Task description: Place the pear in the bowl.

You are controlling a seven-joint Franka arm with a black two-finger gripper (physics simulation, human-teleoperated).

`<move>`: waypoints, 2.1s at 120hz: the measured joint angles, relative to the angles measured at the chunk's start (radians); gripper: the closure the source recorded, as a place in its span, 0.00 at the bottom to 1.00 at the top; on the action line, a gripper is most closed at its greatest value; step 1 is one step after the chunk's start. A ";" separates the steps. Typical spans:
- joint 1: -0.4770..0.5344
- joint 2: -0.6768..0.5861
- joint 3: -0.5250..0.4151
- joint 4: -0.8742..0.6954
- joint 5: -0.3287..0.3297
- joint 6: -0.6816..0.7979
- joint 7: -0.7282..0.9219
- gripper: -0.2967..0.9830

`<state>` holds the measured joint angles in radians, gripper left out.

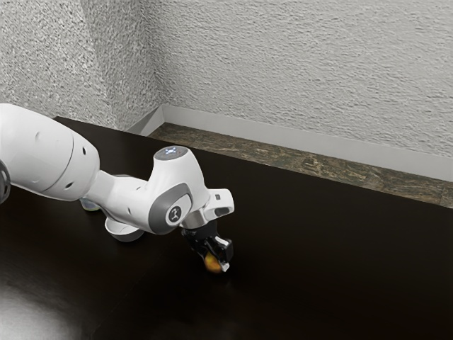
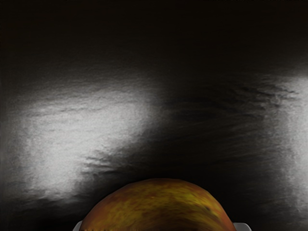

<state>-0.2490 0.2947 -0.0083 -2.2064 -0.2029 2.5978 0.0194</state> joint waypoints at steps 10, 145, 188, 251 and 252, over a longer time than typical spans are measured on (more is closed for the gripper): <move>0.000 -0.007 0.000 0.009 0.008 0.001 -0.009 0.62; 0.375 -0.079 0.125 0.089 0.156 -0.115 -0.036 0.61; 0.371 -0.120 0.114 0.022 0.135 -0.128 -0.022 0.44; 0.264 -0.268 0.112 0.183 0.126 -0.285 0.020 0.25; 0.263 -0.268 0.110 0.196 0.127 -0.297 0.020 0.25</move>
<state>0.0138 0.0263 0.1022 -2.0107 -0.0763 2.3011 0.0391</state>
